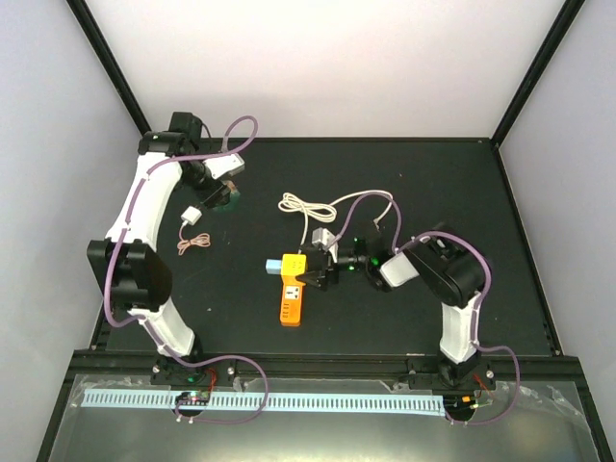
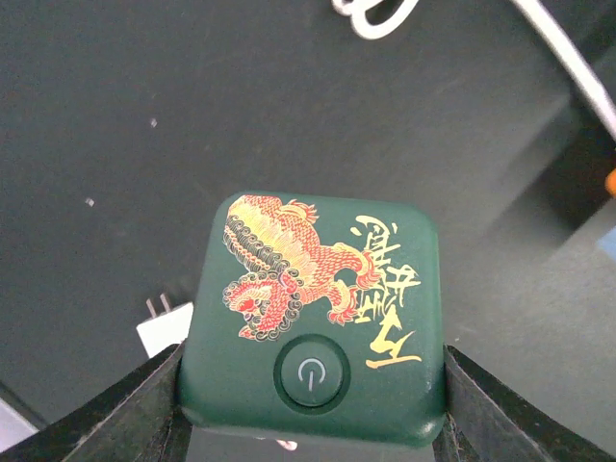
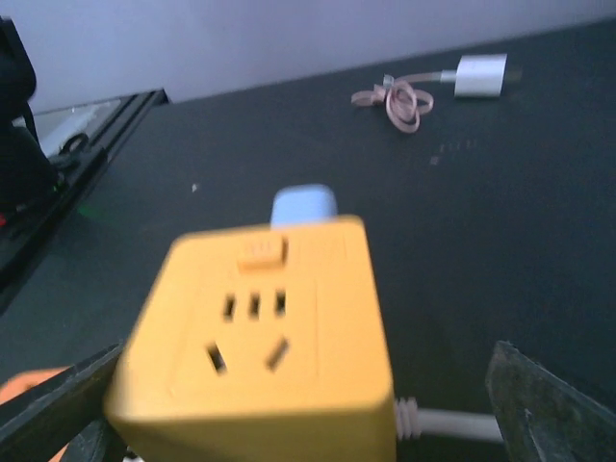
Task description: Pull the plug off the socket
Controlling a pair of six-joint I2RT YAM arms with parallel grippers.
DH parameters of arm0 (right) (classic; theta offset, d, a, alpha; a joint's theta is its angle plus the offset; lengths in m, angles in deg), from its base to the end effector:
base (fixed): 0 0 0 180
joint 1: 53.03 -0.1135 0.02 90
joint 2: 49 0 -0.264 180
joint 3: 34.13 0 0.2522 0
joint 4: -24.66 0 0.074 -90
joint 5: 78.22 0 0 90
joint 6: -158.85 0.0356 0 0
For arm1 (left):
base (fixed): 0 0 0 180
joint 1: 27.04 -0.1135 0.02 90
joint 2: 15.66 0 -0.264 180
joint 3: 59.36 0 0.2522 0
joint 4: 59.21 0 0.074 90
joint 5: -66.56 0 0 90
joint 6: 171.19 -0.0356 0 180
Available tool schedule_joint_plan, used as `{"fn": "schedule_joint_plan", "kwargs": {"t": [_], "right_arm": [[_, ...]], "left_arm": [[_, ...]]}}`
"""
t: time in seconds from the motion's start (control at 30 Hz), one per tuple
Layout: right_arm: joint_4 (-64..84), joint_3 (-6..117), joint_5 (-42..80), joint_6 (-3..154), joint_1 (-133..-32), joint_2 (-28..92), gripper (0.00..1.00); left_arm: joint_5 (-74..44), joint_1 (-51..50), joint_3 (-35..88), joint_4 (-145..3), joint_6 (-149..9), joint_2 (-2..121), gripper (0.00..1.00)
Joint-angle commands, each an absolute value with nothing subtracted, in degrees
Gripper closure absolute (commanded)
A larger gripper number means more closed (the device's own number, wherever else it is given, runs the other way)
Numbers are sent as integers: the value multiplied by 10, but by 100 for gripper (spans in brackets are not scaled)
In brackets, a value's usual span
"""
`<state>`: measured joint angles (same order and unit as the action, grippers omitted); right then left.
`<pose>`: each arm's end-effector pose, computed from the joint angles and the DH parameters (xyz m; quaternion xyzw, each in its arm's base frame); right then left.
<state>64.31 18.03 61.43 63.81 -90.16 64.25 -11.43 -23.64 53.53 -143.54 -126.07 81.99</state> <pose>0.2519 0.2247 0.0998 -0.4904 0.6147 0.4747 0.3954 0.3363 -0.0274 0.3398 0.4173 0.8847 -0.0323 0.2052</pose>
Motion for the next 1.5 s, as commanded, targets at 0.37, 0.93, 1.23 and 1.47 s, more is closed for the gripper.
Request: {"fn": "schedule_joint_plan", "kwargs": {"t": [0.37, 0.93, 1.23, 1.47], "right_arm": [[509, 142, 618, 595, -899, 429, 0], [185, 208, 503, 480, -886, 234, 0], [186, 193, 482, 461, -884, 220, 0], [197, 177, 475, 458, -881, 213, 0]], "left_arm": [[-288, -246, 652, -1523, -1257, 927, 96], [-366, -237, 662, -1517, -1258, 995, 95], [-403, -225, 689, -1516, -1246, 1076, 94], [-424, -206, 690, -1507, -1240, 1111, 94]]}}
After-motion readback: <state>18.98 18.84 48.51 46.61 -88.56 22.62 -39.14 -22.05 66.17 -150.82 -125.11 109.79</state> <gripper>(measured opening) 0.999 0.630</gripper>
